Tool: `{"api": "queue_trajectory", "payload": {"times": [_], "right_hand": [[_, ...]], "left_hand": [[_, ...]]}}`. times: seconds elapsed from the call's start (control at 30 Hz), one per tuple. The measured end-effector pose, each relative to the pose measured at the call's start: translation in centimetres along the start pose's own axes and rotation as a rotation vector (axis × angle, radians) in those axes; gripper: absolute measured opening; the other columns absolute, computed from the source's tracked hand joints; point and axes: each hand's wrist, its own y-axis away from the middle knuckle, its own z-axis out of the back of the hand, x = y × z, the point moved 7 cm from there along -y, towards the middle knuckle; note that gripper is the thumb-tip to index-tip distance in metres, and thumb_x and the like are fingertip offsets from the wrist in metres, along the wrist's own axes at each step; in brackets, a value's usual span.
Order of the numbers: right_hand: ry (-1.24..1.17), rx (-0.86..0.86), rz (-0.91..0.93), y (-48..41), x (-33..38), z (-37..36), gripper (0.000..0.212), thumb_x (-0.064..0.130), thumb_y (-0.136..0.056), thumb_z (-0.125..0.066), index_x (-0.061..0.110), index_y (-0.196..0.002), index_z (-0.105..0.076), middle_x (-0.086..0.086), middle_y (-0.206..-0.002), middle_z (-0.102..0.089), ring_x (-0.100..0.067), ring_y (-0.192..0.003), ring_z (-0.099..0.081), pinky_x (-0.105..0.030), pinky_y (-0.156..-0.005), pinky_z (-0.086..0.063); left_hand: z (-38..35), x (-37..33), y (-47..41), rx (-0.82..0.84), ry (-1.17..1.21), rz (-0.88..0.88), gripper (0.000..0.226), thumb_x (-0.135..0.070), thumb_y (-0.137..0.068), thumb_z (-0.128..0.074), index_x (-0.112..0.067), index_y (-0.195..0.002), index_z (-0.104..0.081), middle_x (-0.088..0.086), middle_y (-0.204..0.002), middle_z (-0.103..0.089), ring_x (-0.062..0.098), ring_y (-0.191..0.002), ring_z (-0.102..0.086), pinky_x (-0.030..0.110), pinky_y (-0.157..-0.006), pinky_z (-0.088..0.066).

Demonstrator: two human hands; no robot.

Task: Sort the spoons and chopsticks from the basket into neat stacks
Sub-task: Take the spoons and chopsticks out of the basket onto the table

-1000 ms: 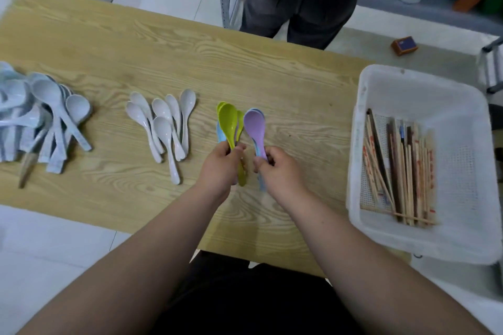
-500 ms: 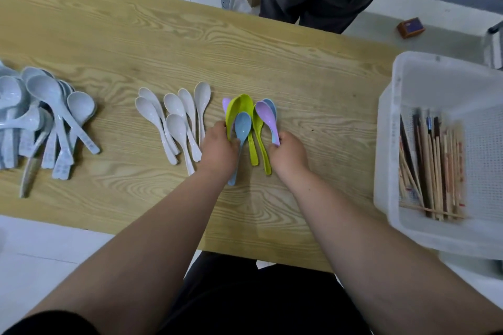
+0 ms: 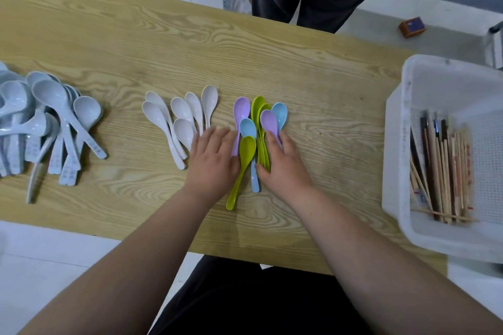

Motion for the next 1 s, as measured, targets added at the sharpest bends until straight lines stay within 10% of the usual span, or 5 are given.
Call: {"api": "queue_trajectory", "payload": {"times": [0.17, 0.6, 0.8, 1.0], "right_hand": [[0.195, -0.041, 0.127, 0.2, 2.0, -1.0, 0.086, 0.059, -0.09, -0.056, 0.034, -0.16, -0.011, -0.016, -0.166, 0.008, -0.042, -0.153, 0.004, -0.053, -0.123, -0.013], [0.26, 0.0, 0.11, -1.5, 4.3, -2.9, 0.075, 0.057, -0.097, -0.047, 0.035, -0.16, -0.012, -0.01, -0.167, 0.015, -0.04, -0.152, 0.015, -0.053, -0.123, -0.003], [0.125, -0.067, 0.149, 0.1, 3.2, -0.8, 0.078, 0.048, -0.093, -0.057, 0.029, -0.159, -0.021, -0.011, -0.168, 0.001, -0.037, -0.154, 0.001, -0.05, -0.122, -0.013], [0.078, -0.054, 0.073, 2.1, -1.8, -0.2, 0.08, 0.058, -0.09, -0.038, 0.017, -0.157, -0.028, -0.014, -0.165, -0.018, -0.032, -0.153, -0.014, -0.048, -0.123, -0.021]], "left_hand": [[-0.8, 4.9, 1.6, 0.174, -0.162, 0.025, 0.059, -0.048, -0.087, -0.051, -0.021, -0.14, -0.052, 0.009, -0.156, -0.039, 0.047, -0.146, -0.024, 0.068, -0.112, -0.018], [1.1, 10.7, 3.4, 0.182, -0.184, -0.047, 0.053, -0.047, -0.087, -0.051, -0.019, -0.132, -0.057, 0.011, -0.153, -0.04, 0.045, -0.145, -0.026, 0.064, -0.114, -0.021], [2.2, 4.6, 2.7, 0.069, -0.027, -0.219, 0.065, -0.047, -0.085, -0.06, -0.005, -0.134, -0.055, 0.024, -0.139, -0.049, 0.045, -0.131, -0.045, 0.063, -0.112, -0.029], [-2.1, -0.6, 4.7, 0.256, -0.012, -0.348, 0.074, -0.054, -0.089, -0.051, -0.018, -0.153, -0.04, 0.019, -0.16, -0.029, 0.04, -0.149, -0.023, 0.056, -0.119, -0.024]]}}
